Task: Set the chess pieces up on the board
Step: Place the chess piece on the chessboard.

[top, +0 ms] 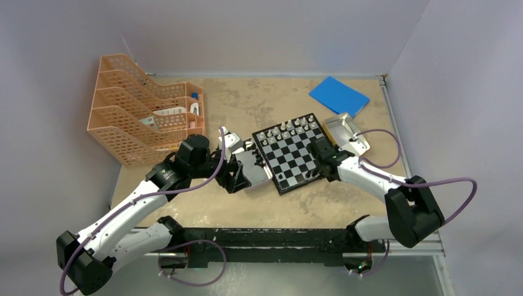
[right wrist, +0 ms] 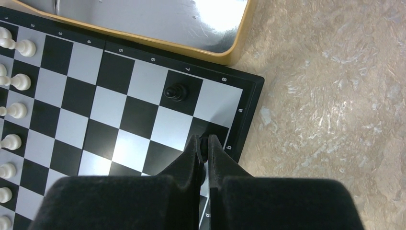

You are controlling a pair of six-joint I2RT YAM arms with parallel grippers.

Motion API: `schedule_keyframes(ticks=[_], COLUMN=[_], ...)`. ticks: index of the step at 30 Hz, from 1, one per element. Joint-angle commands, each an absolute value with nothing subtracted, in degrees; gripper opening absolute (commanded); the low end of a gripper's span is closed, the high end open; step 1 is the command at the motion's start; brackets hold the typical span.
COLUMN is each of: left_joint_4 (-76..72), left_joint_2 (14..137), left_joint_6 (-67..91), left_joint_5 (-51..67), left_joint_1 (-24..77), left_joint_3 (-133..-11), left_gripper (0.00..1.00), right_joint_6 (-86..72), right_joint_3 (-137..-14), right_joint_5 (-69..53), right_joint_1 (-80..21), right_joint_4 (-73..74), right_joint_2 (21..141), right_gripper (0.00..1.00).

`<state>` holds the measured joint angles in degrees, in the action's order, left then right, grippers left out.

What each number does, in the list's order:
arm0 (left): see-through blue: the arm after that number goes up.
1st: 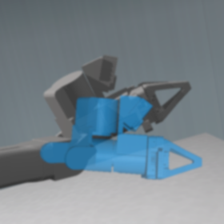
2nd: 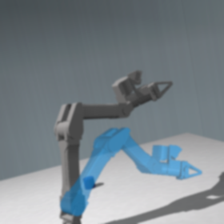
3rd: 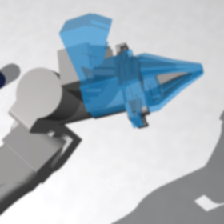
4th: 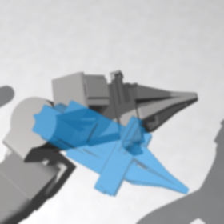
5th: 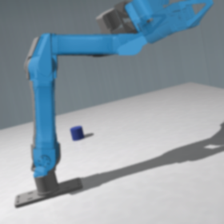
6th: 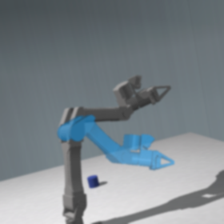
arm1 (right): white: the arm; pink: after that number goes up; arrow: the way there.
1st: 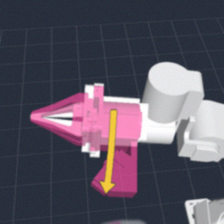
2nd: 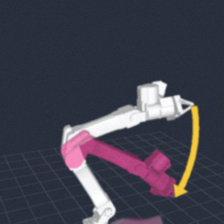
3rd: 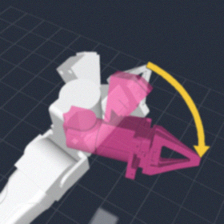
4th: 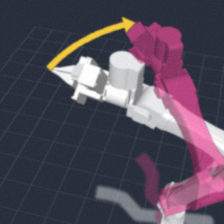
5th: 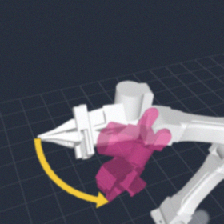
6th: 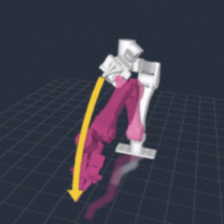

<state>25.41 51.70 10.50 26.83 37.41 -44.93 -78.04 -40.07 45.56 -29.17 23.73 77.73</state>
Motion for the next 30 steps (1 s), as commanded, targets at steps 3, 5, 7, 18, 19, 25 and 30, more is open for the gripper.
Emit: schedule_keyframes(ticks=[3,5,7,18,19,25,30], left_joint_4=[24.4,24.5,24.5,24.7,24.7,24.7,24.8], left_joint_2=[50.5,50.6,50.7,51.2,51.3,51.8,52.1], left_joint_6=[10.3,10.2,10.2,10.0,10.0,9.9,9.8], left_joint_5=[28.0,28.0,27.9,27.9,27.9,27.9,27.8], left_joint_1=[37.2,37.3,37.2,37.2,37.3,37.2,37.2], left_joint_3=[-46.5,-46.6,-46.6,-47.0,-47.0,-47.1,-47.2], left_gripper=[0.77,0.78,0.78,0.78,0.78,0.79,0.79], right_joint_6=[-80.9,-80.8,-80.5,-82.0,-82.1,-81.7,-81.5], right_joint_3=[-43.0,-43.1,-43.2,-44.5,-44.5,-44.4,-44.8], right_joint_5=[49.5,49.5,49.5,49.6,49.7,49.2,48.7], right_joint_1=[-28.9,-28.9,-28.9,-28.9,-28.9,-29.0,-28.9], right_joint_4=[25.8,25.9,26.0,28.2,28.3,27.9,28.2], right_joint_2=[79.1,79.3,79.5,81.3,81.2,81.2,81.7], right_gripper=[0.00,0.00,0.00,0.02,0.02,0.06,0.08])
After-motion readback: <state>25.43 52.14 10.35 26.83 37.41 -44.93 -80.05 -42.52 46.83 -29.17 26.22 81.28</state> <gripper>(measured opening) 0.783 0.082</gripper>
